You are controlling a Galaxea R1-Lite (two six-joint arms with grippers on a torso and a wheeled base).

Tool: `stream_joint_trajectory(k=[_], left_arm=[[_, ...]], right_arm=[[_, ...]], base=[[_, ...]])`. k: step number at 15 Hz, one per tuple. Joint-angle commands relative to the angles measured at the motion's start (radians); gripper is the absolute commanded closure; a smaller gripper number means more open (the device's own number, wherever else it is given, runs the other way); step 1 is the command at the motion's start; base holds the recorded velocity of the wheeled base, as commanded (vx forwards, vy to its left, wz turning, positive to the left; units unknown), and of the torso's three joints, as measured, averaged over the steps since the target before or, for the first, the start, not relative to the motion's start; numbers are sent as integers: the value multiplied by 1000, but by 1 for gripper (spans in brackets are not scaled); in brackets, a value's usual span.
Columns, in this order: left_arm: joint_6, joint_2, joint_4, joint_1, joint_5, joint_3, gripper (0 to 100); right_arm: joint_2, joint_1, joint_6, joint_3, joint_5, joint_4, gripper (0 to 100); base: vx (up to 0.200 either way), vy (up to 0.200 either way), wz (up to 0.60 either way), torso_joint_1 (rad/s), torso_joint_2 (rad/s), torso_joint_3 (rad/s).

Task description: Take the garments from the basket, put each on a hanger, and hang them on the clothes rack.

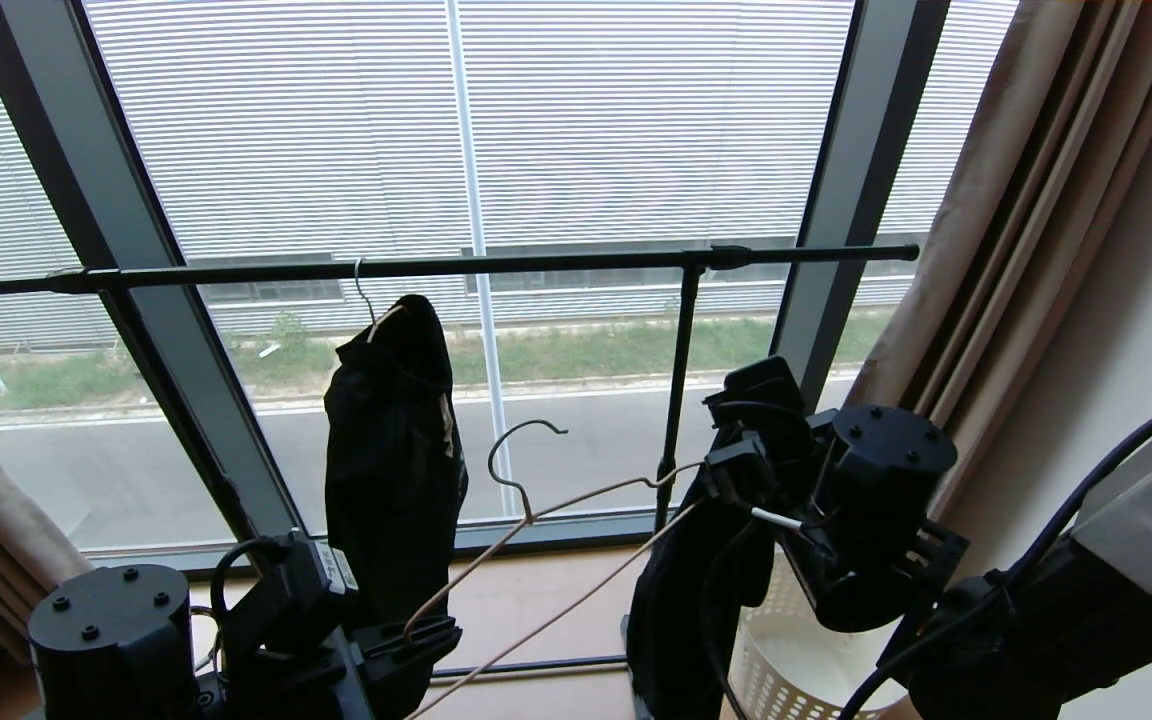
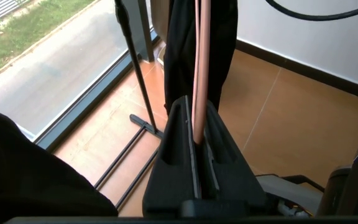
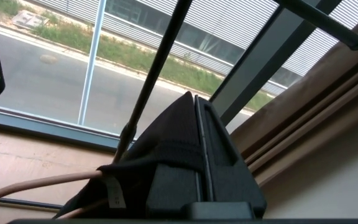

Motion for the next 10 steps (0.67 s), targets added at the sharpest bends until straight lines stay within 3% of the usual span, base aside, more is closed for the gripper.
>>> stream_joint_trajectory(k=[1,5,10], left_arm=[[0,14,-2,-3,0,0,100],[0,23,0,-15,0,0,100],[0,28,0,-15,0,0,100]], right_arm=[[5,52,2,1,-10,-4,100],[54,112,-2,-1,-24,-133,100],[39,207,-4,19,-45,-179,100]], base=[[0,0,0,0,0,0],[0,0,0,0,0,0],[0,0,0,0,0,0]])
